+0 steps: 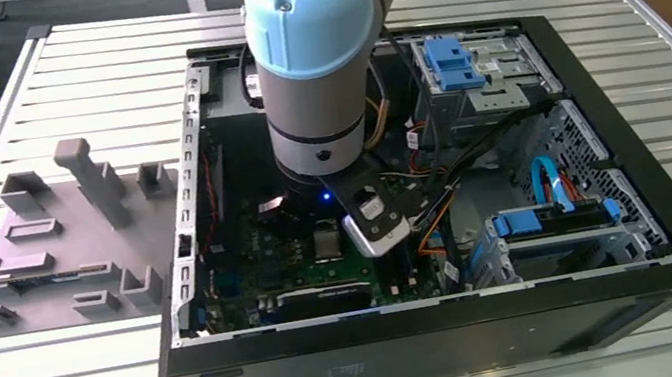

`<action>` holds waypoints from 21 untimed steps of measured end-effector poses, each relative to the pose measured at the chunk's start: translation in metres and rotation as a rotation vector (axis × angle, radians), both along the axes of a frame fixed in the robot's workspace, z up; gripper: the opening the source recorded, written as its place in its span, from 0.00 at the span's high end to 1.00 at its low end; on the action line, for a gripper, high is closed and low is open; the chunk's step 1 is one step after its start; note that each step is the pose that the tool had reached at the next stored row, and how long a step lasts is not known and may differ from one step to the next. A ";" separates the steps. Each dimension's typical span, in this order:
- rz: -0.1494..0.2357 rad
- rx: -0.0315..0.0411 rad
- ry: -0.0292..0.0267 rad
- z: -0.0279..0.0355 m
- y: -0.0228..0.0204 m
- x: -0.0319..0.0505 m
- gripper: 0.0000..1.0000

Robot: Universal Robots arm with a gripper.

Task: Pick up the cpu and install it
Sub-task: 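Place the cpu into insertion slot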

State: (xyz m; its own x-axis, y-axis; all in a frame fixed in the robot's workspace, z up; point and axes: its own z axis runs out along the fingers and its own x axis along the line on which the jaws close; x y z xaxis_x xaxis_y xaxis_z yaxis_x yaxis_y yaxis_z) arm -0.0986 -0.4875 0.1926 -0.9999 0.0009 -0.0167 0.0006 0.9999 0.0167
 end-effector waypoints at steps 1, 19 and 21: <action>0.000 0.0001 -0.0001 0.0001 0.0000 0.0000 0.57; 0.000 0.0004 -0.0001 0.0015 0.0000 0.0000 0.65; 0.000 0.0004 -0.0002 0.0017 0.0001 0.0000 0.65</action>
State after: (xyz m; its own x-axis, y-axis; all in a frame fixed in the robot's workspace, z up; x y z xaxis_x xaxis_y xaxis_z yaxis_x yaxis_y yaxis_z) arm -0.0986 -0.4874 0.1942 -0.9999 0.0009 -0.0169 0.0006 0.9999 0.0172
